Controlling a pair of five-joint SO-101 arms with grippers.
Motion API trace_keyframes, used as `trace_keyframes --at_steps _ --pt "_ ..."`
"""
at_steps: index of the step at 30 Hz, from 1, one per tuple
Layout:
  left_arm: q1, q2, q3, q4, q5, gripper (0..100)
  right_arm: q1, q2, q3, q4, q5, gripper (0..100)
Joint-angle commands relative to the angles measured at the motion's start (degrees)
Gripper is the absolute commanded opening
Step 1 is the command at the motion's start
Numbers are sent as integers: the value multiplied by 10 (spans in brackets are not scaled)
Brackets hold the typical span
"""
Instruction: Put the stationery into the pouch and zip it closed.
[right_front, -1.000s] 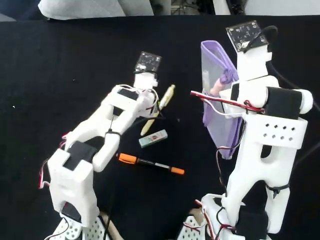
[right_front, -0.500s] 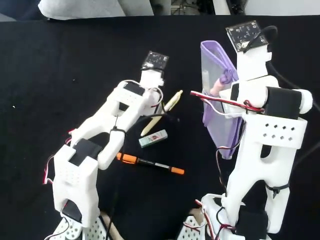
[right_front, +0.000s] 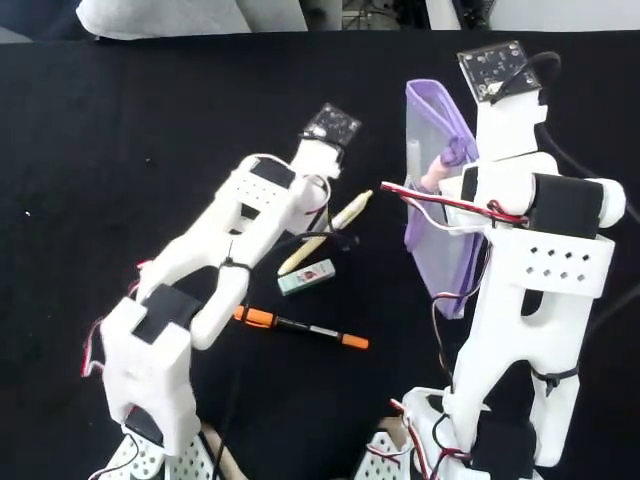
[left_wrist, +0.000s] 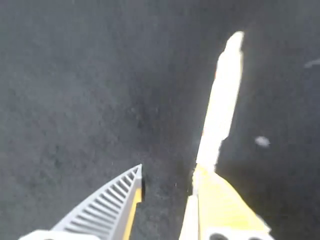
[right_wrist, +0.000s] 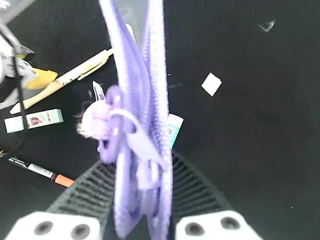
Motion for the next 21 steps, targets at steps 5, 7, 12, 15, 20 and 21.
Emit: trace_keyframes --at_steps 5,7,12,15,20,21 --pt "15 -104 0 11 -4 177 4 15 -27 1 -11 11" --pt "16 -94 0 10 -15 177 4 36 -28 4 -11 11" --pt "16 -37 -6 10 -76 177 4 68 -38 4 -11 11" --pt "17 -10 -16 12 -90 177 4 67 -52 5 -11 11" --pt "31 37 -29 14 -108 177 7 67 -74 25 -11 11" --pt "38 45 -29 15 -108 177 8 67 -75 25 -11 11"
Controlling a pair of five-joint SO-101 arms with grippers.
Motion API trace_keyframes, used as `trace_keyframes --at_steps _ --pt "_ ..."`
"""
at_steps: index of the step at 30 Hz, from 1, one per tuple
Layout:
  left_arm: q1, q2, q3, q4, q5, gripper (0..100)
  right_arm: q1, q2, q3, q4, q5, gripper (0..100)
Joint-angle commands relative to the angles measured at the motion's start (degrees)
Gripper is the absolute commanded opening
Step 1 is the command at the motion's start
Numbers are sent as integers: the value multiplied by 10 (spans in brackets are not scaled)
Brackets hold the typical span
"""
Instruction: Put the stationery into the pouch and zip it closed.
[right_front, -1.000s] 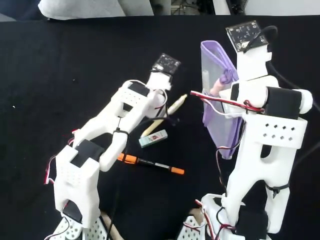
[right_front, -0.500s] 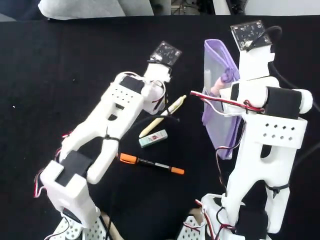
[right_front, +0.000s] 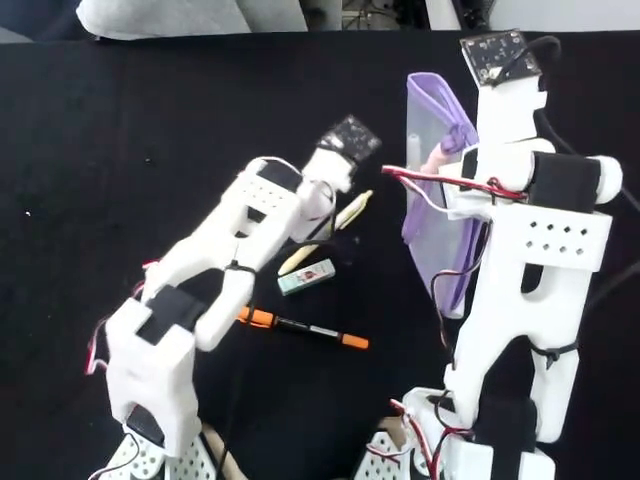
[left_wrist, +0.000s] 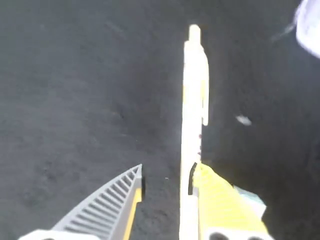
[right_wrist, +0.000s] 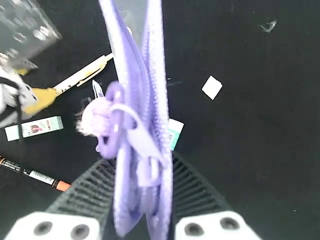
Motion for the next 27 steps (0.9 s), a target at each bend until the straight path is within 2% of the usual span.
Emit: trace_keyframes --at_steps 1,7,12,17,22,27 --pt "22 7 -28 5 -6 177 8 0 -21 16 -4 11" --pt "22 12 -28 2 -7 177 9 -1 -18 16 -4 11" --pt "17 13 -23 4 -52 177 9 -1 -20 16 -4 11" --pt "15 13 -22 4 -54 176 9 -1 -22 16 -4 11" --pt "18 43 -35 1 -61 69 9 -1 -18 17 -4 11" --pt "17 99 -114 67 -84 55 9 -1 -18 17 -14 11"
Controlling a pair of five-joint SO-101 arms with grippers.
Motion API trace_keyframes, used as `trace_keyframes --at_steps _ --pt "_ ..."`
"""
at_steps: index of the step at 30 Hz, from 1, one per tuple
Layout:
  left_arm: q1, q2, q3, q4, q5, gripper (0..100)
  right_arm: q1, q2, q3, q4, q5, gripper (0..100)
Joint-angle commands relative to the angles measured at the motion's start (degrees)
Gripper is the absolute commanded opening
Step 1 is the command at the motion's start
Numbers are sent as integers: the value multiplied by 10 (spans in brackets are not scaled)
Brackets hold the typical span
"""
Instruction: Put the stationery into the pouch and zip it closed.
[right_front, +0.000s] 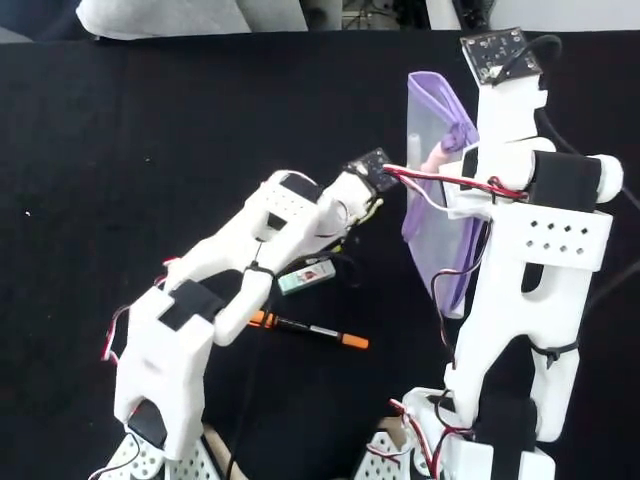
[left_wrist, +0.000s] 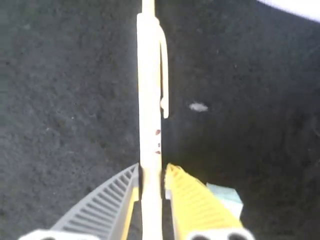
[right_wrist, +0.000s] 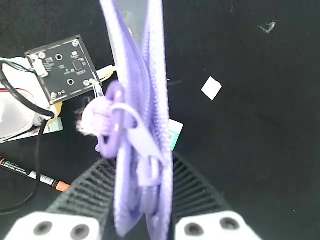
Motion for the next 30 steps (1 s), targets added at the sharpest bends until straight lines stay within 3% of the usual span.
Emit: trace_keyframes --at_steps 1,8,24,30 --pt "-7 33 -81 52 -8 55 9 -1 -17 17 -11 11" --pt "-9 121 -215 147 0 30 9 -1 -16 17 -10 11" --pt "-74 143 -383 160 231 30 4 -1 4 16 -4 11" --pt "-92 135 -514 207 242 29 8 -1 1 16 32 11"
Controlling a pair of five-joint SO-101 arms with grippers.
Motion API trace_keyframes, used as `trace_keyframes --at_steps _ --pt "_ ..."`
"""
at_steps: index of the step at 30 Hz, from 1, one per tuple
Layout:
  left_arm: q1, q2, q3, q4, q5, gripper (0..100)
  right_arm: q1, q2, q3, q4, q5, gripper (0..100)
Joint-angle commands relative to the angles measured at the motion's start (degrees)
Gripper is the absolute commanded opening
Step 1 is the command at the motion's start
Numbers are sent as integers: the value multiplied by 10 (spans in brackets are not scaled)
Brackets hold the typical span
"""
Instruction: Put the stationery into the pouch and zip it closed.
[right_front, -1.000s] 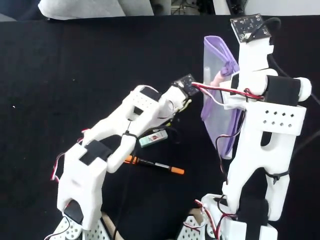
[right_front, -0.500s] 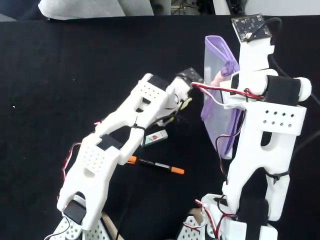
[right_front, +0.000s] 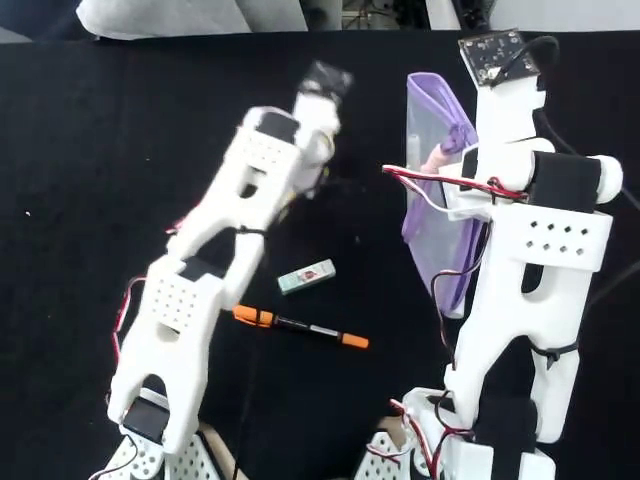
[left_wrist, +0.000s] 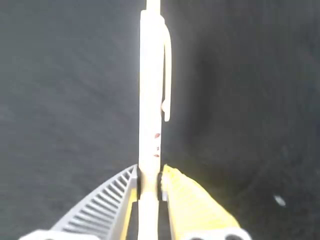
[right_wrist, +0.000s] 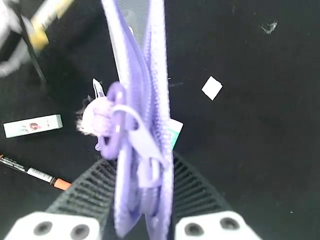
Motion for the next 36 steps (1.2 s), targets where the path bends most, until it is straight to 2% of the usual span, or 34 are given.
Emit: trace_keyframes --at_steps 1,12,17,23,25,30,36 --pt "-7 -21 -109 23 6 29 8 -1 -1 15 17 11" --pt "6 -14 -495 124 11 29 8 0 3 15 40 11" --pt "-20 -19 -493 81 37 29 8 -1 3 16 43 11" --pt "-65 -21 -494 25 207 29 3 -1 0 15 40 11" --pt "-65 -22 -494 22 239 29 -7 -1 0 15 40 11" --pt "-26 -21 -494 9 242 29 -23 -2 3 16 38 11" --pt "6 -25 -494 -10 243 29 -82 -60 0 16 31 11"
